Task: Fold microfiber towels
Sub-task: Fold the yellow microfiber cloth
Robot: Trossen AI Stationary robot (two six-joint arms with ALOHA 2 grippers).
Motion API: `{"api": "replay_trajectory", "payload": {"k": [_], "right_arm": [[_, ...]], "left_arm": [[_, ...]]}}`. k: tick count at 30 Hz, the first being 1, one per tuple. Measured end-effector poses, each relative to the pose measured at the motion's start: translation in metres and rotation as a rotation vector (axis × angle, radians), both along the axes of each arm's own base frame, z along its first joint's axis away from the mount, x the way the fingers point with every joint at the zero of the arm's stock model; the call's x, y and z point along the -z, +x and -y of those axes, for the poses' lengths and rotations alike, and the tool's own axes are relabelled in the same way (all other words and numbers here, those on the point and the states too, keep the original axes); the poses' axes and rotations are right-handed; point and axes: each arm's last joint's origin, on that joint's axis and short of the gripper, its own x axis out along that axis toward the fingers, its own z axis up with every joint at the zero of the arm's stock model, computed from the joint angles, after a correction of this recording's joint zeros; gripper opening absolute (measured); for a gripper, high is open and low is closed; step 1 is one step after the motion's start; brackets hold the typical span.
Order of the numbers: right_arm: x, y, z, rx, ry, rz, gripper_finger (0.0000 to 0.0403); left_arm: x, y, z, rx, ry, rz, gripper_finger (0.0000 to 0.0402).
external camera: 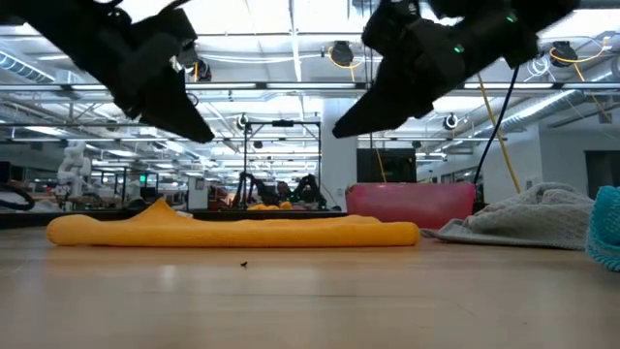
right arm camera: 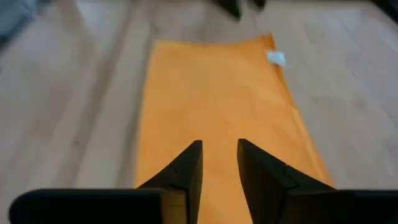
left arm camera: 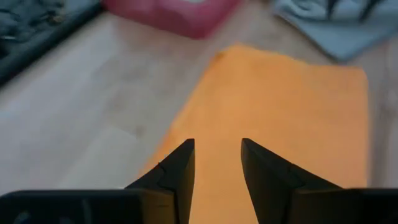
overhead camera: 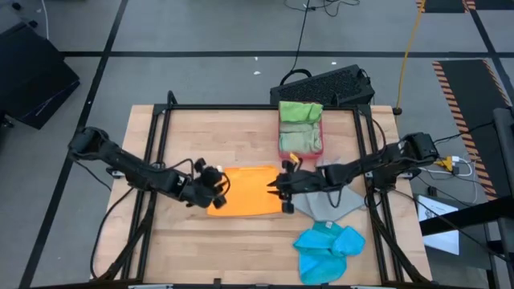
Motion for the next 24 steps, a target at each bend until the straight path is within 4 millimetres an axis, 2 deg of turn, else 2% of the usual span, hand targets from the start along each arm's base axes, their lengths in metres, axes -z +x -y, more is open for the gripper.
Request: {"api": "replay_trajectory", "payload": {"k": [3, 6, 12, 17, 21, 24], "right_arm": [[0.013, -0.006, -0.003, -0.003, 0.038, 0.106, 0.0075], [0.031, -0.009, -0.003, -0.005, 0.04, 0.124, 0.0056], [0.075, -0.002, -0.005, 0.004, 0.037, 0.026, 0.0017], [0.095, 0.006, -0.009, 0.019, 0.07, -0.013, 0.0002], [0.096, 0.012, -0.015, 0.011, 0.08, -0.011, 0.0002], [0.079, 0.013, -0.018, -0.012, 0.085, 0.035, 0.0001]], "left_arm": [[0.015, -0.003, 0.008, 0.022, -0.025, -0.018, 0.0133], [0.03, -0.006, 0.015, 0.012, -0.045, -0.051, 0.0133], [0.055, -0.014, 0.023, 0.044, -0.095, -0.202, 0.0133], [0.066, -0.025, 0.02, -0.012, -0.119, -0.343, 0.0134], [0.063, -0.041, 0.009, -0.114, -0.083, -0.48, 0.0134], [0.051, -0.049, 0.003, -0.133, -0.066, -0.577, 0.0134]]}}
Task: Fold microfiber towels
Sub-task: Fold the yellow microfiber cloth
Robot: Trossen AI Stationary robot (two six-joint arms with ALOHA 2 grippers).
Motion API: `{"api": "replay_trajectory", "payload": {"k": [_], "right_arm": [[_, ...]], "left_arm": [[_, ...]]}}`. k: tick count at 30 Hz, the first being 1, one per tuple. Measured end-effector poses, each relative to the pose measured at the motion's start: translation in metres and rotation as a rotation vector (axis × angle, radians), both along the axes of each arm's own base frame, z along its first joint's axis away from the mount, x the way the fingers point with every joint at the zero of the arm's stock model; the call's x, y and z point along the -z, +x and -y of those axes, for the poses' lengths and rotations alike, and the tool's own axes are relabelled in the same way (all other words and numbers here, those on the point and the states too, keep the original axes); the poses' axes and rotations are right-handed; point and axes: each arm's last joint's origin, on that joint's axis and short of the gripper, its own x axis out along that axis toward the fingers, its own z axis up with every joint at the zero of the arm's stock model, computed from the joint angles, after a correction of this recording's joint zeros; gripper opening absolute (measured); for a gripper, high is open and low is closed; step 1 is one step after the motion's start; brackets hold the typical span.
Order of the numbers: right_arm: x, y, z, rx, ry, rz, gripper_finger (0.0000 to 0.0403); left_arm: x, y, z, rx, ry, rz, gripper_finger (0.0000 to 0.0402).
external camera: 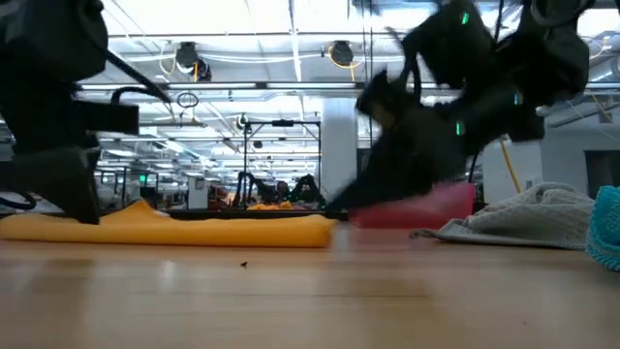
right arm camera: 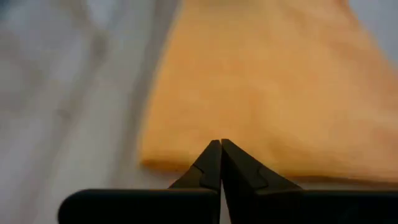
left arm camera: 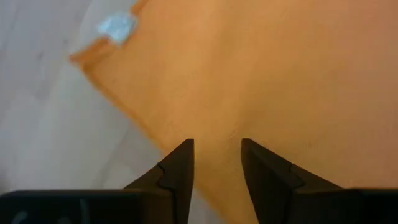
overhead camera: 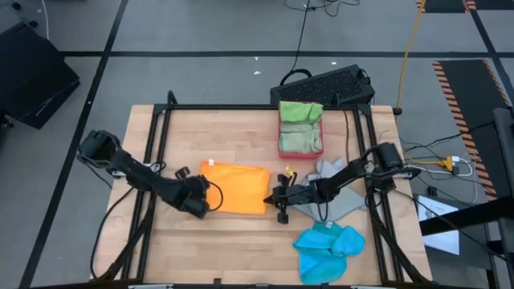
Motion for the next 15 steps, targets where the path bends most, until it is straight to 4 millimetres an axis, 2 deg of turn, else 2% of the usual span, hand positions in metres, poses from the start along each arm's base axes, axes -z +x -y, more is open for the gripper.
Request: {"api": "replay_trajectory", "payload": {"k": [3, 6, 9, 11, 15], "right_arm": [[-0.036, -0.001, -0.001, -0.027, 0.008, 0.113, 0.0006], [-0.063, -0.012, 0.0, -0.036, -0.027, 0.115, 0.0015], [-0.087, -0.029, 0.0, -0.006, -0.09, 0.075, 0.0024], [-0.094, -0.04, 0.002, 0.012, -0.131, 0.03, 0.0028], [-0.095, -0.059, 0.005, 0.008, -0.156, -0.003, 0.0031]], "left_arm": [[-0.021, 0.003, 0.0, 0.024, -0.018, 0.044, 0.0134], [-0.04, 0.005, -0.001, 0.065, -0.006, 0.088, 0.0134], [-0.064, 0.015, 0.002, 0.098, 0.001, 0.258, 0.0134], [-0.073, 0.023, 0.009, 0.17, 0.012, 0.381, 0.0134], [-0.093, 0.045, 0.03, 0.369, -0.009, 0.672, 0.0134]]}}
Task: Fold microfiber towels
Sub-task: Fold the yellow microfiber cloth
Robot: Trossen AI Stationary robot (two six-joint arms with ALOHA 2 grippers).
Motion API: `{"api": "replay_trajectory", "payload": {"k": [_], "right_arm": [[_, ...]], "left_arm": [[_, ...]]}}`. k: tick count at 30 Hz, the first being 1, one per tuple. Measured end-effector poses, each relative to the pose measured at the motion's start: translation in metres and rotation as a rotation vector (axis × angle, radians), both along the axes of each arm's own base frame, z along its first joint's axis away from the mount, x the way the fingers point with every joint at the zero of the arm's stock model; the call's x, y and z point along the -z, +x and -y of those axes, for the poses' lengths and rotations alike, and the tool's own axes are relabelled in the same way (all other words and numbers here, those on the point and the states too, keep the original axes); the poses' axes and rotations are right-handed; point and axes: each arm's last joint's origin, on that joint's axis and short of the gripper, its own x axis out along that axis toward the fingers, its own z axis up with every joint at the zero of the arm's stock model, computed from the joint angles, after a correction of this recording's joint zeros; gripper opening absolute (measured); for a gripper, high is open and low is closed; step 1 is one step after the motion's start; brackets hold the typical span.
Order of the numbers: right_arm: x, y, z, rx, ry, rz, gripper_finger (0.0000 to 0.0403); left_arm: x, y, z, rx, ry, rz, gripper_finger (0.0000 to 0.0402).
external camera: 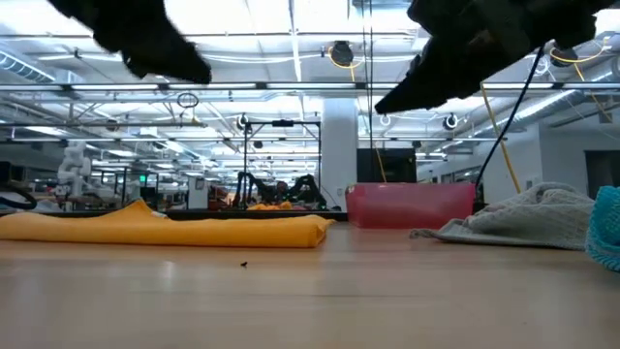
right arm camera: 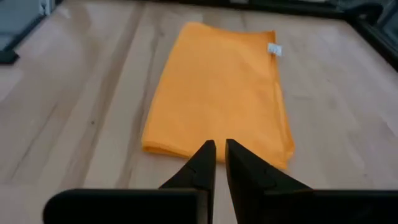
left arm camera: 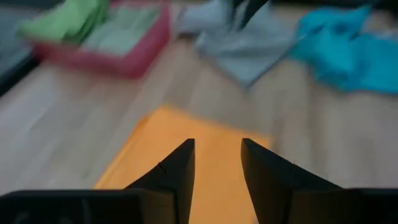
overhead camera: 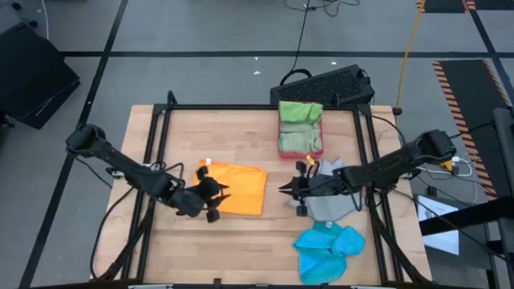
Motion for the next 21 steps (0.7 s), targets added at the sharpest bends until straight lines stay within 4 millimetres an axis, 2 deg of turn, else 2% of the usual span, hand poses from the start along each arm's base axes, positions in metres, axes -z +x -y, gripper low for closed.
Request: {"api": "replay_trajectory", "payload": {"k": [3, 5, 7, 10, 15, 17, 19, 21], "right_arm": [[0.007, -0.011, 0.003, -0.003, 0.001, 0.023, 0.0031], [0.013, -0.015, 0.004, -0.003, 0.009, 0.054, 0.0031], [0.02, -0.02, 0.005, -0.008, 0.003, 0.068, 0.0031], [0.029, -0.025, 0.007, -0.018, -0.013, 0.075, 0.0031], [0.039, -0.033, 0.009, -0.019, -0.019, 0.059, 0.0031], [0.042, -0.035, 0.009, -0.019, -0.023, 0.048, 0.0031], [0.047, -0.039, 0.01, -0.019, -0.026, 0.034, 0.0032], [0.049, -0.041, 0.011, -0.02, -0.027, 0.04, 0.0032]], "left_arm": [[0.0, 0.014, 0.014, 0.063, 0.008, 0.111, 0.0134], [0.005, 0.018, 0.022, 0.09, 0.036, 0.111, 0.0134], [0.008, 0.03, 0.029, 0.089, 0.029, 0.12, 0.0134], [0.028, 0.042, 0.035, 0.075, 0.066, 0.028, 0.0134], [0.047, 0.071, 0.049, 0.075, 0.062, -0.015, 0.0136], [0.057, 0.078, 0.052, 0.07, 0.088, -0.074, 0.0146], [0.061, 0.093, 0.057, 0.071, 0.078, -0.078, 0.0164], [0.065, 0.098, 0.059, 0.067, 0.104, -0.137, 0.0186]]}}
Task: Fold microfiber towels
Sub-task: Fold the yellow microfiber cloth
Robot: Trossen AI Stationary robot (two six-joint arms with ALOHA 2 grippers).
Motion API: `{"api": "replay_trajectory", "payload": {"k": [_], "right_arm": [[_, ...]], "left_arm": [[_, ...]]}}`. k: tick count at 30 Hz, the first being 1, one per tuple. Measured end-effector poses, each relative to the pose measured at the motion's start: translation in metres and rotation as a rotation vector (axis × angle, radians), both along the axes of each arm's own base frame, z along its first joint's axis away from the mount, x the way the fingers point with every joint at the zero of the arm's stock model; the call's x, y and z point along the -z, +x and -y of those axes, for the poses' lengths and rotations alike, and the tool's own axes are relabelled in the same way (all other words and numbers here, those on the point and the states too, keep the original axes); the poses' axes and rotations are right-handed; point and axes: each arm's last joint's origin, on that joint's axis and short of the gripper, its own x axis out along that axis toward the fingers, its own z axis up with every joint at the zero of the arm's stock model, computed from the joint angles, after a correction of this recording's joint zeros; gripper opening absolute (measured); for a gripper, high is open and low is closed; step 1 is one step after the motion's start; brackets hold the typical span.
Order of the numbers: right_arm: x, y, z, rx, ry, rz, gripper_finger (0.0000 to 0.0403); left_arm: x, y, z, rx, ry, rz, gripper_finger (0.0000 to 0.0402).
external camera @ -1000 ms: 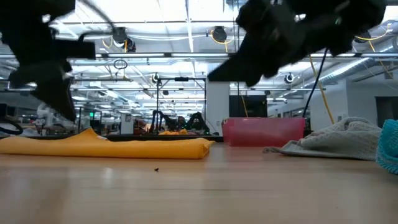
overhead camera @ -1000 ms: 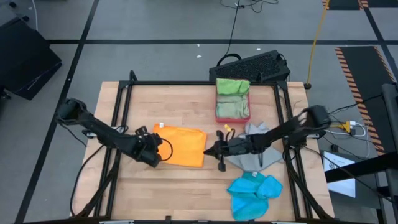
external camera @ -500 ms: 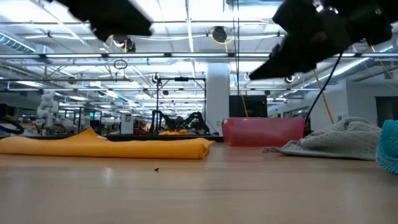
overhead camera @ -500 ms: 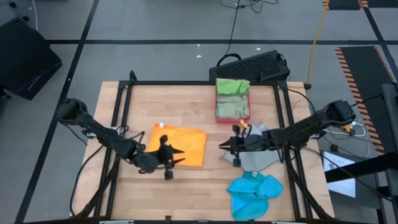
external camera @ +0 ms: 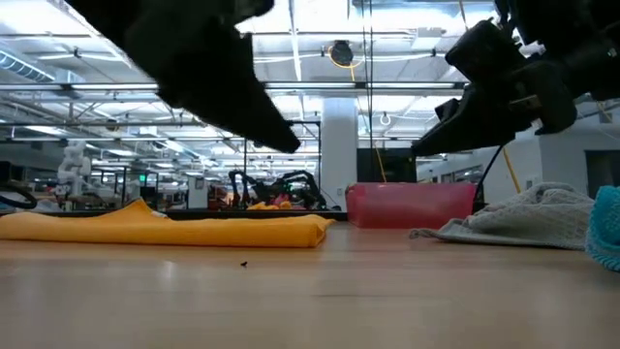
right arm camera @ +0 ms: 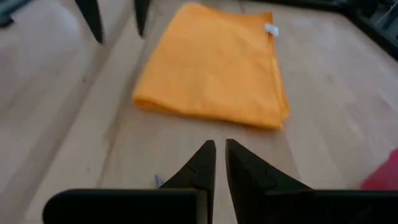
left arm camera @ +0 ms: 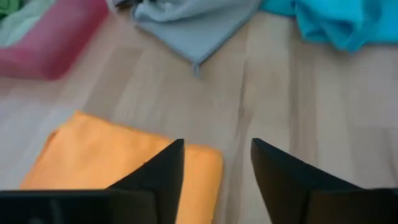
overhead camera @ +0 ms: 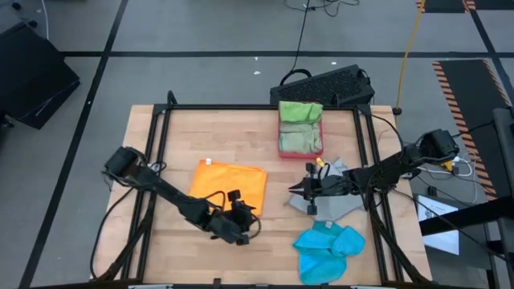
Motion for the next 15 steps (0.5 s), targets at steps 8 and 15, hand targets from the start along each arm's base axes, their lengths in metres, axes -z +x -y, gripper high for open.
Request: {"api": "replay_trajectory", "payload": {"k": [8, 15], "right_arm": [[0.007, -0.008, -0.004, -0.025, 0.008, -0.008, 0.0032], [0.005, -0.015, -0.008, -0.043, 0.019, -0.003, 0.0032]], "left_arm": [[0.03, 0.023, 0.002, -0.043, 0.043, -0.135, 0.0238], [0.051, 0.032, -0.001, -0.068, 0.025, -0.159, 0.0239]]}}
